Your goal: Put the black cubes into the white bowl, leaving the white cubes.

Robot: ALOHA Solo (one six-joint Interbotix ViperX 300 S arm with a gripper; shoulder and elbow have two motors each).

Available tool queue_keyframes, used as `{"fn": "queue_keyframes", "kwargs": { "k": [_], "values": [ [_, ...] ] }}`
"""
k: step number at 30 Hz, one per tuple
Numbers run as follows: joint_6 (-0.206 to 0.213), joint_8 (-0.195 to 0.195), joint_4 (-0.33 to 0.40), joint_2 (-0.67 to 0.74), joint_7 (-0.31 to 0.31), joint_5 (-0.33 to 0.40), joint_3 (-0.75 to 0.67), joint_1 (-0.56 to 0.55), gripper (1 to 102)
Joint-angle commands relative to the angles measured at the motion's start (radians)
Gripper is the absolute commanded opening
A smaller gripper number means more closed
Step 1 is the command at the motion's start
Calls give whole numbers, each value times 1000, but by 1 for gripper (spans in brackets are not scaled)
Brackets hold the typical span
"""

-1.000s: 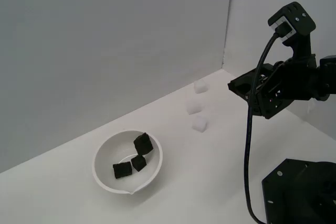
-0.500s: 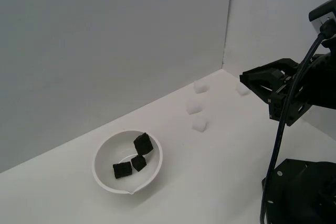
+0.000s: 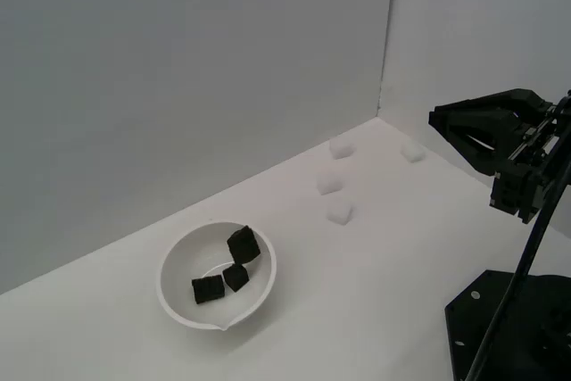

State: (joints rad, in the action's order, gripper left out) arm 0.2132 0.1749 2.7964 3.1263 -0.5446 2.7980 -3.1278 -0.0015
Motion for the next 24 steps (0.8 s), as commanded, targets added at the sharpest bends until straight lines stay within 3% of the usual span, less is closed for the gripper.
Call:
{"fn": "queue_keyframes", "kwargs": {
  "k": [1,24],
  "values": [
    [12,6,-2,34,-3,-2,-35,0,3],
    [14,5,20,258,-18,20,-259,0,3]
  ]
}}
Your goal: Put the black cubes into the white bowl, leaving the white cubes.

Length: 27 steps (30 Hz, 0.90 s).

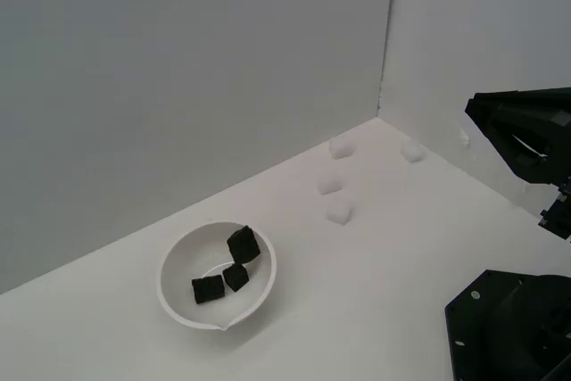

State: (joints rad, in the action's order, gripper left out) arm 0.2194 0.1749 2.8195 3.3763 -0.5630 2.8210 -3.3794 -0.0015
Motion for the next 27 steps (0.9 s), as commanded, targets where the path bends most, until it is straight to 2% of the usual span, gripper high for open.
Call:
{"fn": "queue_keyframes", "kwargs": {
  "k": [1,9,27],
  "values": [
    [8,5,-2,17,2,-2,-15,0,3],
    [9,5,12,97,0,8,-95,-43,3],
    [9,5,12,98,0,8,-95,-43,3]
  ]
}}
